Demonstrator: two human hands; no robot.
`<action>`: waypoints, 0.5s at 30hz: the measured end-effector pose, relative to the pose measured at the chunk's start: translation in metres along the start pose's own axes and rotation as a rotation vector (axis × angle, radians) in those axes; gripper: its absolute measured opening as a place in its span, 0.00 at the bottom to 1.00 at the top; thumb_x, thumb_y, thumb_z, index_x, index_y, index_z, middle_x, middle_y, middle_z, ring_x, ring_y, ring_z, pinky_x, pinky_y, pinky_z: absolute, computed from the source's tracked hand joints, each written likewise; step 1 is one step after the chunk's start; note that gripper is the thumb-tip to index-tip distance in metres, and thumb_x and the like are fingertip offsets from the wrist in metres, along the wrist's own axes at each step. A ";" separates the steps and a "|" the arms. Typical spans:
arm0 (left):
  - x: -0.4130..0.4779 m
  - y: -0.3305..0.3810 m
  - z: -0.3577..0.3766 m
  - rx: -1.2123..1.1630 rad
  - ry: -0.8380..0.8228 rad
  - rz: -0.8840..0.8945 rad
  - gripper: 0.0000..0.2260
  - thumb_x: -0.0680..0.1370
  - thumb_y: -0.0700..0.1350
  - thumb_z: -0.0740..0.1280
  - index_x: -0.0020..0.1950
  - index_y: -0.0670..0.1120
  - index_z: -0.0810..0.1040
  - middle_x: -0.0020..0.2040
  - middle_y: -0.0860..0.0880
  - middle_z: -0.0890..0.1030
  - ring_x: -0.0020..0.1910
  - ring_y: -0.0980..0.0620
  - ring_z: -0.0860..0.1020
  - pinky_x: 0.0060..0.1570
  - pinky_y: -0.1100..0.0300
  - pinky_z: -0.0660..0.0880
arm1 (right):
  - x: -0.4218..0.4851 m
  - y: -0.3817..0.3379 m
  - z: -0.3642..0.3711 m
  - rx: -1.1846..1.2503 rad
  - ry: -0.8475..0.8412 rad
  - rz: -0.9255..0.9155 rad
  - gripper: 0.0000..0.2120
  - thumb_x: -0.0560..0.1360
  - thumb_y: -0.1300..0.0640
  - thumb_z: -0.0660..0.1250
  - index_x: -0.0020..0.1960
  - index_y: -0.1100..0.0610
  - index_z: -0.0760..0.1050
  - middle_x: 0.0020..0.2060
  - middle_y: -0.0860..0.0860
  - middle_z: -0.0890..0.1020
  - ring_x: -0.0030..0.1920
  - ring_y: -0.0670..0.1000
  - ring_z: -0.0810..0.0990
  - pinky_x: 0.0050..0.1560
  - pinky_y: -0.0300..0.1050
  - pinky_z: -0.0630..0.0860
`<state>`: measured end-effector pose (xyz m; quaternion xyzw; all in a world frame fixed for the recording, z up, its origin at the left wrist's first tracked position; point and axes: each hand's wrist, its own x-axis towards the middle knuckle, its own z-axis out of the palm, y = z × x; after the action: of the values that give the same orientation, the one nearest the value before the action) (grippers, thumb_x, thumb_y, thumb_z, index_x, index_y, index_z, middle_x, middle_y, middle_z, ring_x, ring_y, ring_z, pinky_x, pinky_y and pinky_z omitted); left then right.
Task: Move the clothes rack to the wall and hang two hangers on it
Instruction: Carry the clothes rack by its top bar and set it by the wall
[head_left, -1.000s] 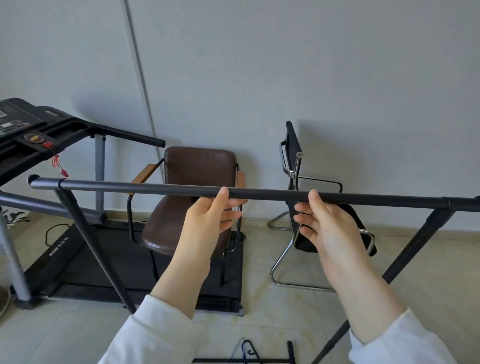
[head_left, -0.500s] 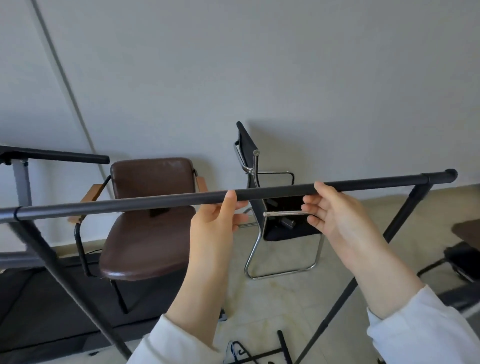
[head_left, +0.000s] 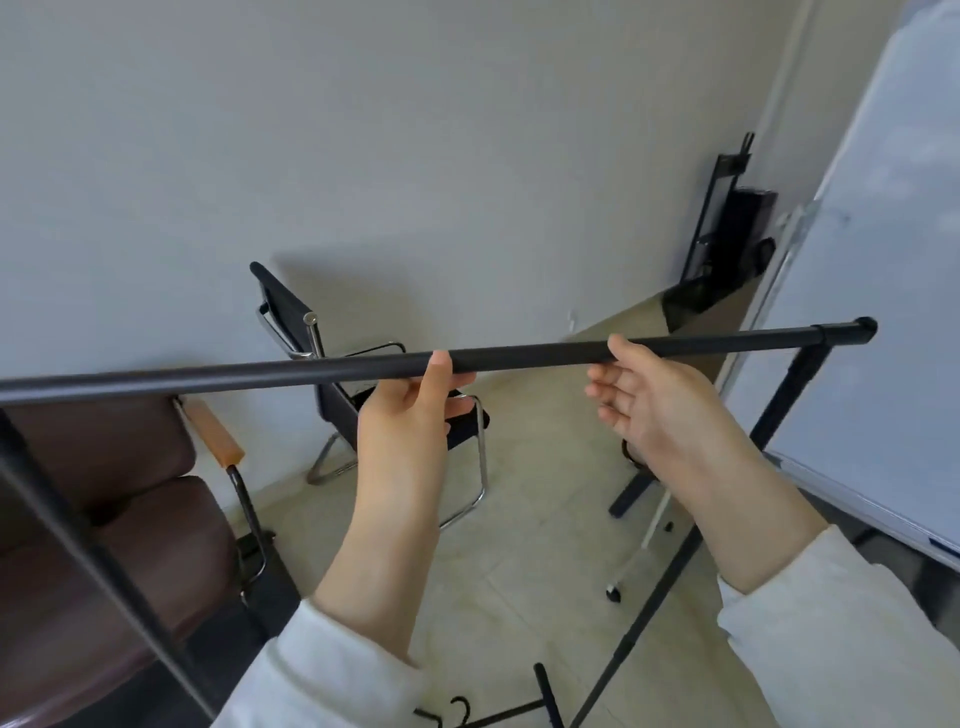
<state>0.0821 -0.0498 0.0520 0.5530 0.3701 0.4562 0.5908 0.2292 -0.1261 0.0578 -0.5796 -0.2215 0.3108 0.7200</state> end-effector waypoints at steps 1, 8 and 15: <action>-0.005 0.001 0.010 0.000 -0.034 -0.002 0.09 0.78 0.50 0.60 0.45 0.48 0.77 0.38 0.58 0.82 0.29 0.69 0.78 0.39 0.68 0.74 | -0.006 -0.003 -0.013 0.001 0.031 -0.009 0.08 0.75 0.53 0.62 0.39 0.53 0.75 0.25 0.45 0.81 0.34 0.46 0.78 0.36 0.38 0.71; -0.068 0.005 0.092 0.009 -0.257 -0.012 0.10 0.77 0.51 0.60 0.42 0.50 0.78 0.40 0.57 0.82 0.34 0.64 0.79 0.53 0.59 0.73 | -0.064 -0.031 -0.115 0.017 0.239 -0.090 0.09 0.76 0.53 0.61 0.41 0.55 0.76 0.32 0.48 0.79 0.35 0.46 0.77 0.40 0.39 0.73; -0.168 0.006 0.170 -0.026 -0.448 -0.055 0.10 0.77 0.50 0.61 0.37 0.52 0.77 0.37 0.58 0.82 0.39 0.59 0.78 0.53 0.59 0.70 | -0.150 -0.054 -0.226 0.048 0.415 -0.151 0.09 0.76 0.53 0.62 0.38 0.54 0.74 0.31 0.47 0.80 0.33 0.45 0.78 0.37 0.38 0.73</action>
<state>0.1891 -0.2625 0.0658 0.6225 0.2384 0.3106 0.6776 0.2865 -0.3961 0.0643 -0.5957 -0.1041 0.1352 0.7849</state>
